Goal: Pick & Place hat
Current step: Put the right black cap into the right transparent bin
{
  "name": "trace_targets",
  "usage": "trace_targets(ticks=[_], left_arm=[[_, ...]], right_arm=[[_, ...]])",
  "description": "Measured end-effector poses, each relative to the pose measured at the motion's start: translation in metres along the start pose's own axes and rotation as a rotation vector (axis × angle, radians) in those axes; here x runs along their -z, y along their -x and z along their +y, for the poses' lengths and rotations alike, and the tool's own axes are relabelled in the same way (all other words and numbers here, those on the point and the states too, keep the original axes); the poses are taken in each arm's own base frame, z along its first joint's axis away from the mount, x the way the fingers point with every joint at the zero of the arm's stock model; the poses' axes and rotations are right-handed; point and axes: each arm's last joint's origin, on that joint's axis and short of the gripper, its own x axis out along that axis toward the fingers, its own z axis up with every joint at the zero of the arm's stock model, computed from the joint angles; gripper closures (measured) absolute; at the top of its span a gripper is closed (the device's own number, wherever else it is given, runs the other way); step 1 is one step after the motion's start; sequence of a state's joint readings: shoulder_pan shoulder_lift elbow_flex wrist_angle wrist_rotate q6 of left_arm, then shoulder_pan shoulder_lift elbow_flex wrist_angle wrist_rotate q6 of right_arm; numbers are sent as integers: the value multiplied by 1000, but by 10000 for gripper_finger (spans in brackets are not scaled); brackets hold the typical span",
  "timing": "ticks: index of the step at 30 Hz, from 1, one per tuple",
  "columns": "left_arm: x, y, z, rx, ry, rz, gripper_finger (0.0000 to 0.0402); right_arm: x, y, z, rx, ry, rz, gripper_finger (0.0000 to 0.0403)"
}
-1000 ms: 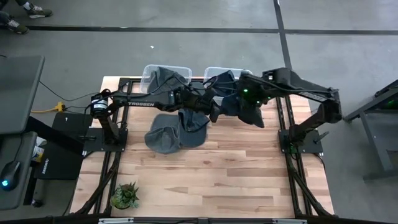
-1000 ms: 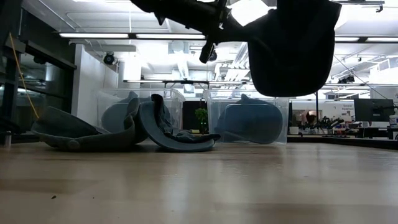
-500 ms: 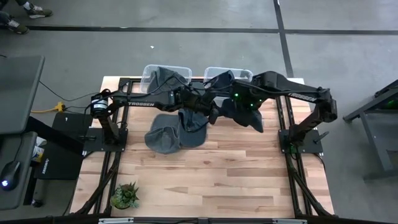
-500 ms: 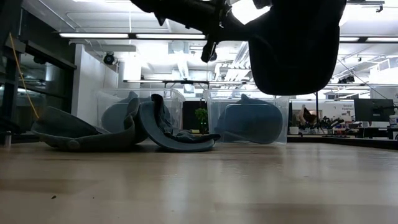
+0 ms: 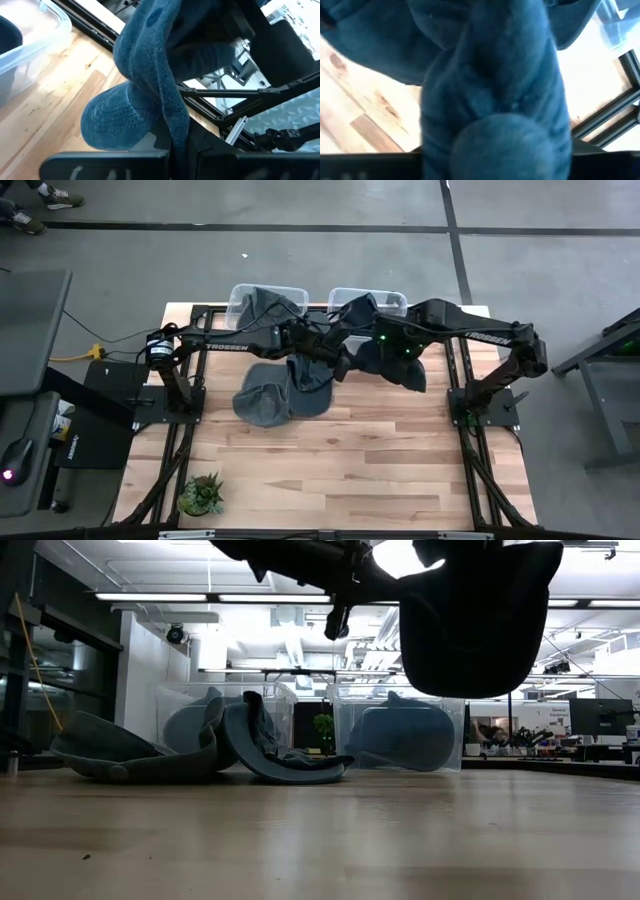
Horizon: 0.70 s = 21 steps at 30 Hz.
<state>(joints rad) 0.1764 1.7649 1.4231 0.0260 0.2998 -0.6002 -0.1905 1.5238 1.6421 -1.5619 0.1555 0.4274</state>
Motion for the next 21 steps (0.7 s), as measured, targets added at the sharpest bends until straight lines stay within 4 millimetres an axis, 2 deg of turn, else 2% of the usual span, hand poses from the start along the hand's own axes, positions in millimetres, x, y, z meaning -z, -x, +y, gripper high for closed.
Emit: trace_targets(ticks=[6,8,21], left_arm=[[0,0,0,4,-1,4,395],[0,0,0,3,0,6,387],[0,0,-2,45,-56,24,358]], right_arm=[[0,0,-3,37,10,-12,367],[-1,0,-5,33,15,-8,393],[-3,-1,-10,31,24,-7,401]])
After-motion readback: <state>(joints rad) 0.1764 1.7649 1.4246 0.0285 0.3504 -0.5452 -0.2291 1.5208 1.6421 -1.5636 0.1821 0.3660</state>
